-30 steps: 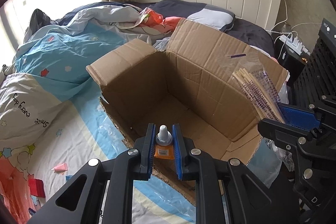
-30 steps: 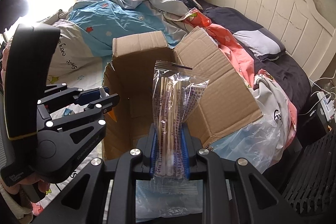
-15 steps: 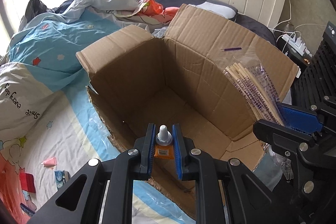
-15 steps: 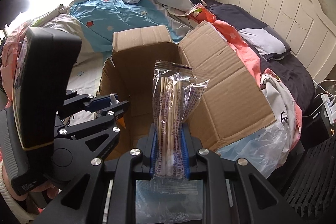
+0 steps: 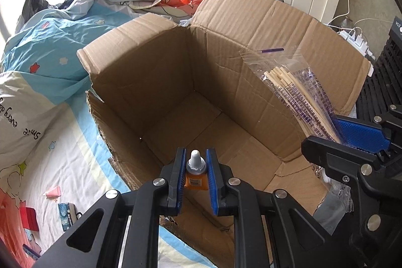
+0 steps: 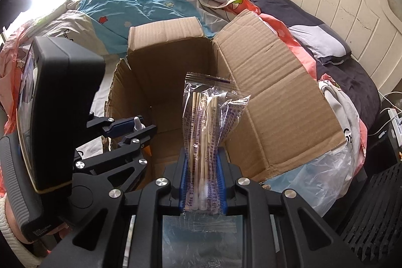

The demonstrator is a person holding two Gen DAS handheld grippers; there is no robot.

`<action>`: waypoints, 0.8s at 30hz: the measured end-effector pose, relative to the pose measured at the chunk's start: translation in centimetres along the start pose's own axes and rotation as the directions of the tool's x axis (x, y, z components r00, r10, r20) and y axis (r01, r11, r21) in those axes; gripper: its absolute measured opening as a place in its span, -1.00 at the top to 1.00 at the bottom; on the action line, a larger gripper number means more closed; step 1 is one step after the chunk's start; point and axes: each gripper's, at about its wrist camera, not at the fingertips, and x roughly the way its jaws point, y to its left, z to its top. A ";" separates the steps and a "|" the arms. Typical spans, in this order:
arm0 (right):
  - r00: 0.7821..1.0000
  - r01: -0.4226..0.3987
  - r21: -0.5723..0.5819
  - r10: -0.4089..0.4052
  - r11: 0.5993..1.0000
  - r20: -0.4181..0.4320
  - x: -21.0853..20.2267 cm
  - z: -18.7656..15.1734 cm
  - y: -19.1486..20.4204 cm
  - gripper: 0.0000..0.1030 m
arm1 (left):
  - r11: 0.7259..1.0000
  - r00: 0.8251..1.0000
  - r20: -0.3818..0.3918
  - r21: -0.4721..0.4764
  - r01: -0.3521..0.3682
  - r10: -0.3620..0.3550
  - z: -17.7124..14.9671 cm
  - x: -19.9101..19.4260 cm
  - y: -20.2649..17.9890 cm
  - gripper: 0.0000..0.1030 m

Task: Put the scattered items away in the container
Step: 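Open both grippers to drop the tube and swab bag into the box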

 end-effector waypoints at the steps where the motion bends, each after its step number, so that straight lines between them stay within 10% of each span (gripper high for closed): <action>1: 1.000 -0.003 -0.001 0.003 1.000 0.000 0.1 0.0 0.1 0.62 | 1.000 1.000 -0.004 0.000 0.000 0.000 -0.1 0.1 0.1 0.68; 24: 1.000 0.000 -0.009 0.000 1.000 0.005 0.7 0.5 0.8 0.61 | 1.000 0.999 -0.035 0.003 0.007 -0.006 -0.5 0.8 0.5 0.65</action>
